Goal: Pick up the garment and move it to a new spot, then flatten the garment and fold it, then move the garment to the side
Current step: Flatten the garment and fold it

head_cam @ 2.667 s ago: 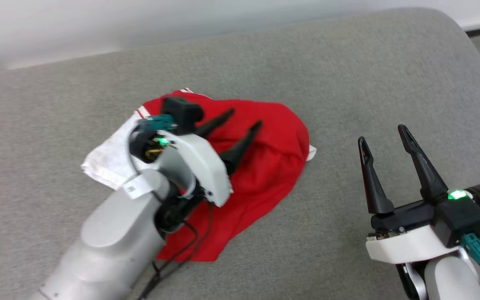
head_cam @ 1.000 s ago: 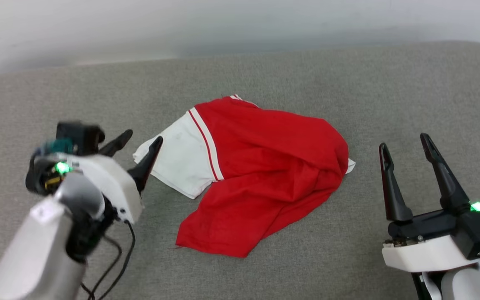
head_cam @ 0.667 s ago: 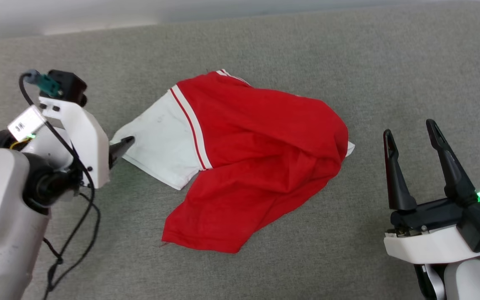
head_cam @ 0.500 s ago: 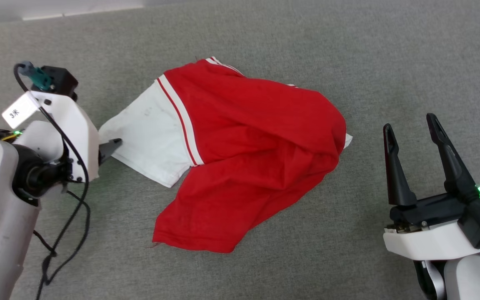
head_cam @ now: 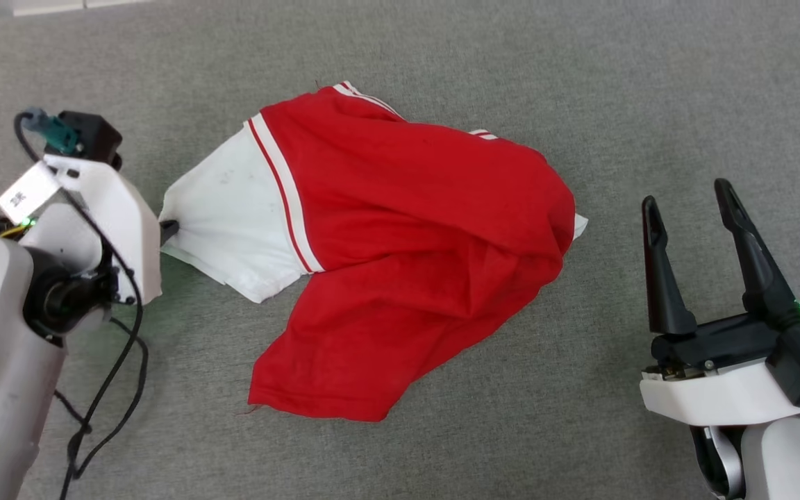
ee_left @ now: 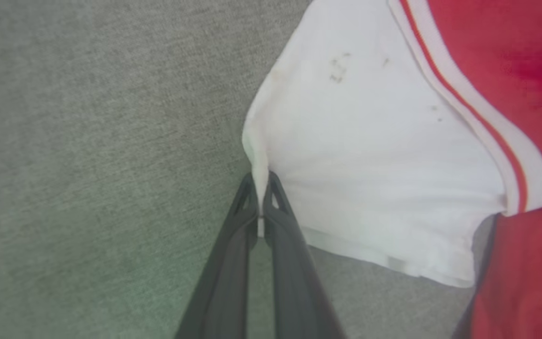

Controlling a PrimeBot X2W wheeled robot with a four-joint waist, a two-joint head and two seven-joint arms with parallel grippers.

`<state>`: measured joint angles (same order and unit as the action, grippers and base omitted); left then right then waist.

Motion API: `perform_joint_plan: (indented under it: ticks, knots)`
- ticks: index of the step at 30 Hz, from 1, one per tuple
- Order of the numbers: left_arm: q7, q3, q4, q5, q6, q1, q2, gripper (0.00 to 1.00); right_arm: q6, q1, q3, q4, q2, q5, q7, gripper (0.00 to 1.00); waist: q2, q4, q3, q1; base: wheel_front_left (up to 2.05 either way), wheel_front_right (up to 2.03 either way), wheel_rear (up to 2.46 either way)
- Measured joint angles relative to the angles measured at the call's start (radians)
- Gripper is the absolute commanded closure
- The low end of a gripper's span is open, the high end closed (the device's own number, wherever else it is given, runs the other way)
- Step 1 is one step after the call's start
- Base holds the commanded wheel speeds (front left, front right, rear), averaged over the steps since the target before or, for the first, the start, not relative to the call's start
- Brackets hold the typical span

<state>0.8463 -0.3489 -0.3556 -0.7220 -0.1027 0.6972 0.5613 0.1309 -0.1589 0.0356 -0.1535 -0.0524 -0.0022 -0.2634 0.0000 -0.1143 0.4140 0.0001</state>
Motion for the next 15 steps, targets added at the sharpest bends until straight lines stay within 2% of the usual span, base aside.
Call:
perform_joint_plan:
  ticks: [3,7,15]
  knots:
    - [-0.05,0.014,-0.007,0.003,0.0,-0.023,0.013,1.0,0.0,0.001,0.0,0.009,0.0,-0.005,0.0,0.0,0.0,0.009,-0.023,0.0,0.0,0.0,0.0]
    - [-0.132,0.071,-0.011,0.007,0.007,-0.04,0.068,1.0,0.0,0.006,0.0,0.022,0.001,-0.008,0.0,0.0,0.0,0.023,-0.061,0.0,0.0,0.0,0.0]
    - [-0.3,0.192,-0.03,-0.016,0.016,-0.089,0.139,1.0,0.0,0.022,-0.002,0.04,0.001,-0.02,0.0,0.0,0.0,0.064,-0.115,-0.0001,0.0,0.0,0.0]
